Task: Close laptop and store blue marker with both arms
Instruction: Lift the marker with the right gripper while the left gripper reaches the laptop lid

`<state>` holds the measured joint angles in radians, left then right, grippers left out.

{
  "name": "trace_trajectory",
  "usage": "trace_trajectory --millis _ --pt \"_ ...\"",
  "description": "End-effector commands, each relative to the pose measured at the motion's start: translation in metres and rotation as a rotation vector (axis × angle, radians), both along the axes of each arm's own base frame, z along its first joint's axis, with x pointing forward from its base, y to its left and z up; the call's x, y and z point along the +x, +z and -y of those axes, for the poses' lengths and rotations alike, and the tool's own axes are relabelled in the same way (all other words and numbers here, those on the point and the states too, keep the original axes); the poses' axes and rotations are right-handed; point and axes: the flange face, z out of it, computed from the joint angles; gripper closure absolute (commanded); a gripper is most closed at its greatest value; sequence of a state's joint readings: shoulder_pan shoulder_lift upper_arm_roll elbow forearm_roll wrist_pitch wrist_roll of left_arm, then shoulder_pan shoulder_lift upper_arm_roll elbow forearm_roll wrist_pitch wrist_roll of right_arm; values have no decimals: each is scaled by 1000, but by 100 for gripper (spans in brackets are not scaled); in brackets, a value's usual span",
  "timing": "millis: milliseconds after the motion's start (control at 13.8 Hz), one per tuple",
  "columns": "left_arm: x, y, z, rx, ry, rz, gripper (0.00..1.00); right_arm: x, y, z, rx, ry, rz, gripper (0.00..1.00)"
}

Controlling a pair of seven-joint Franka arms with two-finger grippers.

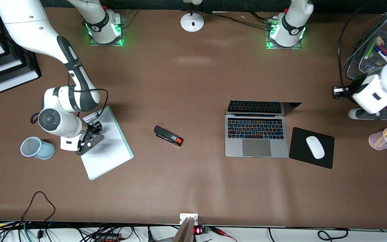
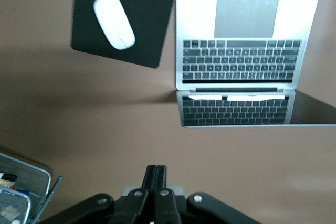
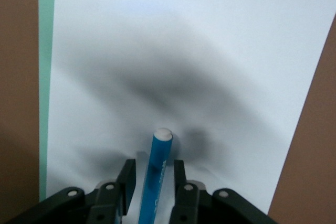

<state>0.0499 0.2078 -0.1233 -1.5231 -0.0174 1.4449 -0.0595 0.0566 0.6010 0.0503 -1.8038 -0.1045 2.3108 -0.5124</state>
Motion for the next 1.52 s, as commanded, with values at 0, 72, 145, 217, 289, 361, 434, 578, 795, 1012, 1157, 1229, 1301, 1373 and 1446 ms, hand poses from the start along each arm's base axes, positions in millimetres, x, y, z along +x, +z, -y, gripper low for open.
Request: trace_trajectory --millis 0,72,145,217,289,361,434,578,795,1012,1157,1229,1301,1373,1446 --pt "-6 -22 43 -47 0 -36 100 1 -8 -1 5 16 13 65" --pt "-8 -31 56 -55 23 -44 100 2 -10 -1 6 16 16 66" --pt "-16 -43 74 -50 11 -70 100 2 -12 -1 8 15 19 67" --pt "-22 -51 89 -46 2 -82 100 2 -15 -1 9 15 21 68" --pt "-27 -58 103 -40 7 -80 100 2 -17 -1 10 15 22 68" --pt "-32 -67 120 -38 -1 -85 100 3 -17 1 10 12 24 71" --pt "-41 -86 137 -33 -6 -87 100 3 -18 3 11 9 25 73" --pt "-58 -118 165 -14 31 -73 100 4 -21 3 12 10 28 77" --pt "-80 -132 183 13 34 -91 100 6 -15 3 13 -5 30 100" --pt "-92 -156 186 0 41 -19 100 12 26 9 9 -13 55 100" --pt "-89 -170 186 -22 79 51 100 20 65 19 2 -28 45 100" --pt "-85 -173 185 -29 88 74 100 25 86 25 -2 -36 43 100" --pt "-82 -170 184 -22 90 91 100 29 104 31 -3 -29 35 100" --pt "-79 -163 183 -11 79 115 100 32 120 42 3 -13 34 100" --pt "-71 -153 180 21 49 159 100 34 132 53 32 18 34 100"
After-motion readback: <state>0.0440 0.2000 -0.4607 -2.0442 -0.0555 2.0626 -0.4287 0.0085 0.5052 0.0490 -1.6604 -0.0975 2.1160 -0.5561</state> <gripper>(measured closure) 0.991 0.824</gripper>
